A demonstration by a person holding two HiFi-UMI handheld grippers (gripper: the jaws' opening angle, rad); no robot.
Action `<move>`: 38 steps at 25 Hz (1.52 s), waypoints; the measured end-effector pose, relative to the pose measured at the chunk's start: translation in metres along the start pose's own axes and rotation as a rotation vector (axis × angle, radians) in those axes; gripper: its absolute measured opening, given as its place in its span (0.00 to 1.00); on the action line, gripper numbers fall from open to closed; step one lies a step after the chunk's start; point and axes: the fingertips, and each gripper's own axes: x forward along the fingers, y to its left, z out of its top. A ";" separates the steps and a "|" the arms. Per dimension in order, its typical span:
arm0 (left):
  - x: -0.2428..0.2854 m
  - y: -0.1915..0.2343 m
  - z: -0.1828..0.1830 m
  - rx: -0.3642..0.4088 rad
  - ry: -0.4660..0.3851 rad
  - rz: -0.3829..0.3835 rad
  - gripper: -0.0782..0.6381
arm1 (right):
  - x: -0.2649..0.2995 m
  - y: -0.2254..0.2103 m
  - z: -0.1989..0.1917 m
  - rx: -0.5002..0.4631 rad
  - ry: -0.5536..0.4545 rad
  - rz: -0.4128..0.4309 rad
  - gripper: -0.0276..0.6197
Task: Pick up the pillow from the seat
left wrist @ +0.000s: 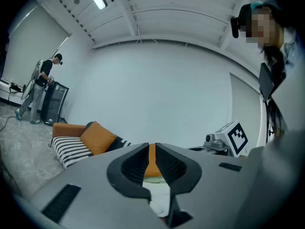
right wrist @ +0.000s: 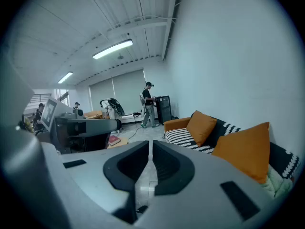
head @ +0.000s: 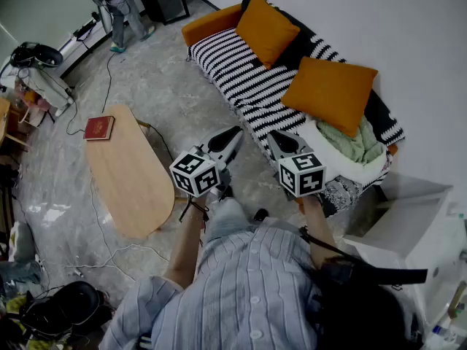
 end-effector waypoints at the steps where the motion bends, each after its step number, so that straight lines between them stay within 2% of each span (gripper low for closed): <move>1: 0.000 0.000 -0.001 -0.003 0.000 0.002 0.16 | 0.000 0.000 -0.001 0.000 0.000 0.001 0.10; 12: 0.008 -0.005 -0.020 0.039 0.084 0.004 0.16 | 0.006 -0.006 -0.012 0.077 0.006 0.034 0.10; 15: 0.010 -0.002 -0.022 0.022 0.082 0.012 0.16 | 0.011 -0.008 -0.013 0.101 0.006 0.049 0.10; 25: 0.033 0.018 -0.015 0.017 0.092 -0.025 0.16 | 0.035 -0.019 -0.001 0.087 0.014 0.036 0.10; 30: 0.053 0.046 -0.015 -0.006 0.100 -0.048 0.16 | 0.062 -0.033 0.004 0.070 0.034 0.019 0.10; 38: 0.097 0.126 0.011 -0.033 0.101 -0.081 0.16 | 0.137 -0.060 0.029 0.078 0.081 -0.011 0.10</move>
